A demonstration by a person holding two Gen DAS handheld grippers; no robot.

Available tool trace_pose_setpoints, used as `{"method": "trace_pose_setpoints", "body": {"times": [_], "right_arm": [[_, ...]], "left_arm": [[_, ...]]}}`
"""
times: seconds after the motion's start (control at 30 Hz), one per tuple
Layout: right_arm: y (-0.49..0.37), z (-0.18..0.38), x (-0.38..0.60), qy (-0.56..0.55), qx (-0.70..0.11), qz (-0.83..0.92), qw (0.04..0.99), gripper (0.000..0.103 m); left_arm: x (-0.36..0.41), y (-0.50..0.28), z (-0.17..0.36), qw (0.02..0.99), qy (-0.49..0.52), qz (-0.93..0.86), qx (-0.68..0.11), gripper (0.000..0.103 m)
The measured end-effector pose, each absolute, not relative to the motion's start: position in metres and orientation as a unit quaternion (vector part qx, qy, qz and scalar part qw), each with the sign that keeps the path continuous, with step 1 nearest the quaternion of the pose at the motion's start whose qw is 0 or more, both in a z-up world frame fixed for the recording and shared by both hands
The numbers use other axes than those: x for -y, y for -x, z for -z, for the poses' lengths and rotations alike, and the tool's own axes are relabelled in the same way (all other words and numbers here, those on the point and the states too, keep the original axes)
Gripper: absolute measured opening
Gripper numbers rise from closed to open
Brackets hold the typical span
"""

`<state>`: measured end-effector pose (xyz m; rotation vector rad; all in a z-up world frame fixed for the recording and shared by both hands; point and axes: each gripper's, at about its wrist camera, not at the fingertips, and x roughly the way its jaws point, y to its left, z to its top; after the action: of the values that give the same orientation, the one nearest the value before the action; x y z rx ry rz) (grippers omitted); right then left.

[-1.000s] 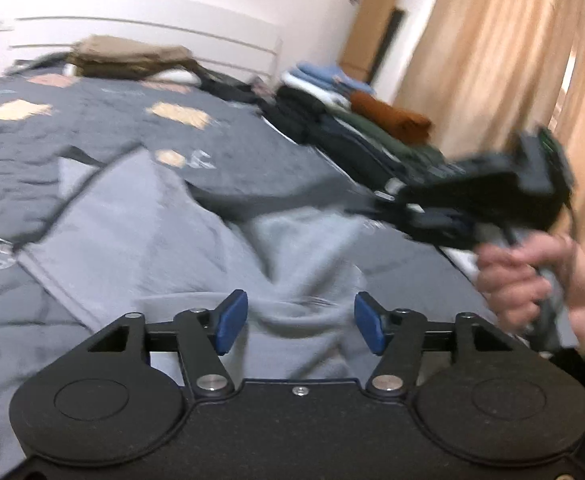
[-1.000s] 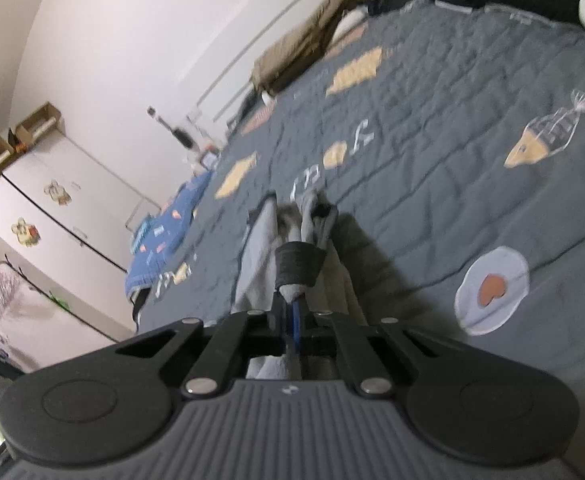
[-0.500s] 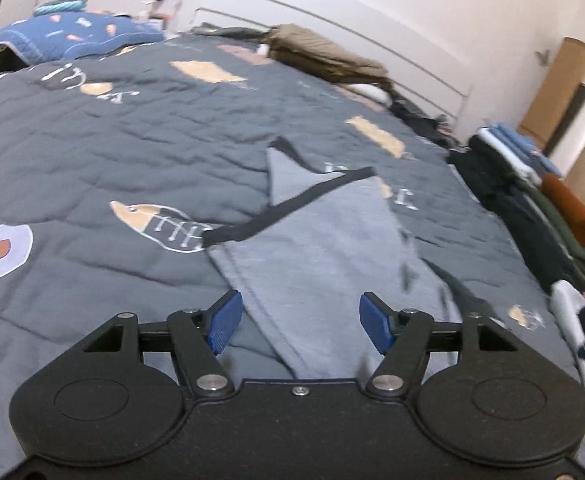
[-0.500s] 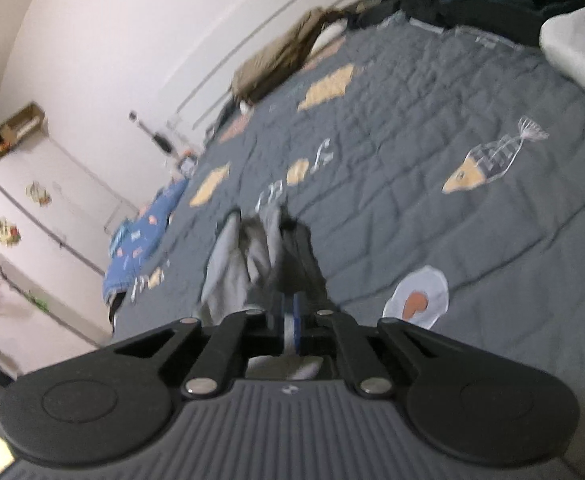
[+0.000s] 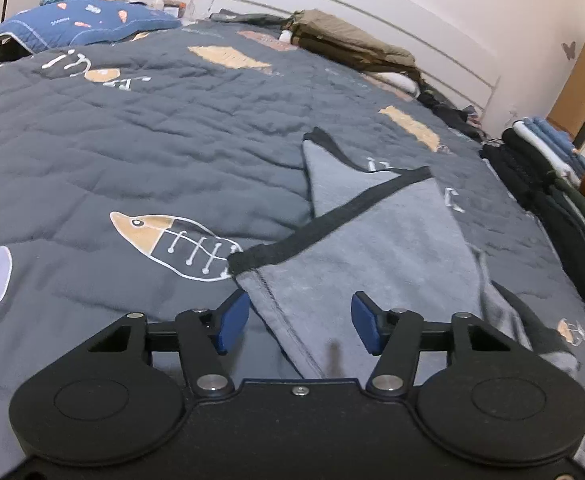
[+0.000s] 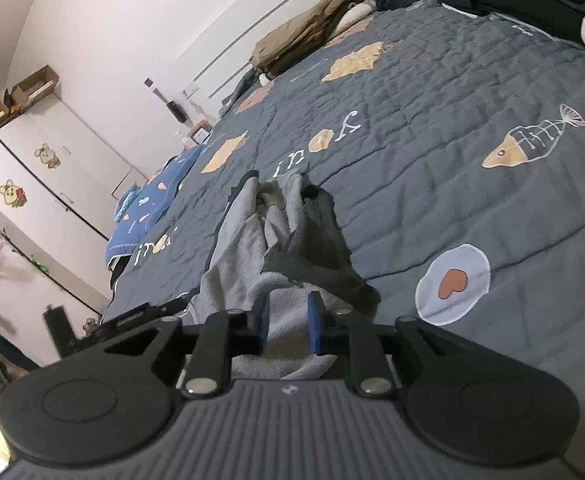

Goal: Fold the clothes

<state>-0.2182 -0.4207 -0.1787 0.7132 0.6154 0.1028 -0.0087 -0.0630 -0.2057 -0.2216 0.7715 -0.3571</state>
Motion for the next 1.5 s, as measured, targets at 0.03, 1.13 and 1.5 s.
{"method": "trace_pose_setpoints", "body": {"times": [0.03,1.13,1.5], "right_arm": [[0.218,0.178,0.42,-0.343,-0.294,-0.054,0.891,0.027],[0.199,0.188,0.409,-0.343,-0.306,-0.069,0.885,0.039],[0.201,0.178,0.402,-0.348,-0.298,-0.087,0.885,0.039]], "left_arm": [[0.063,0.005,0.208,0.905,0.106,0.171,-0.375,0.051],[0.005,0.004,0.16,0.908,0.235,0.148,-0.313,0.006],[-0.075,0.113,0.122,0.916,0.207,0.088,-0.333,0.006]]}}
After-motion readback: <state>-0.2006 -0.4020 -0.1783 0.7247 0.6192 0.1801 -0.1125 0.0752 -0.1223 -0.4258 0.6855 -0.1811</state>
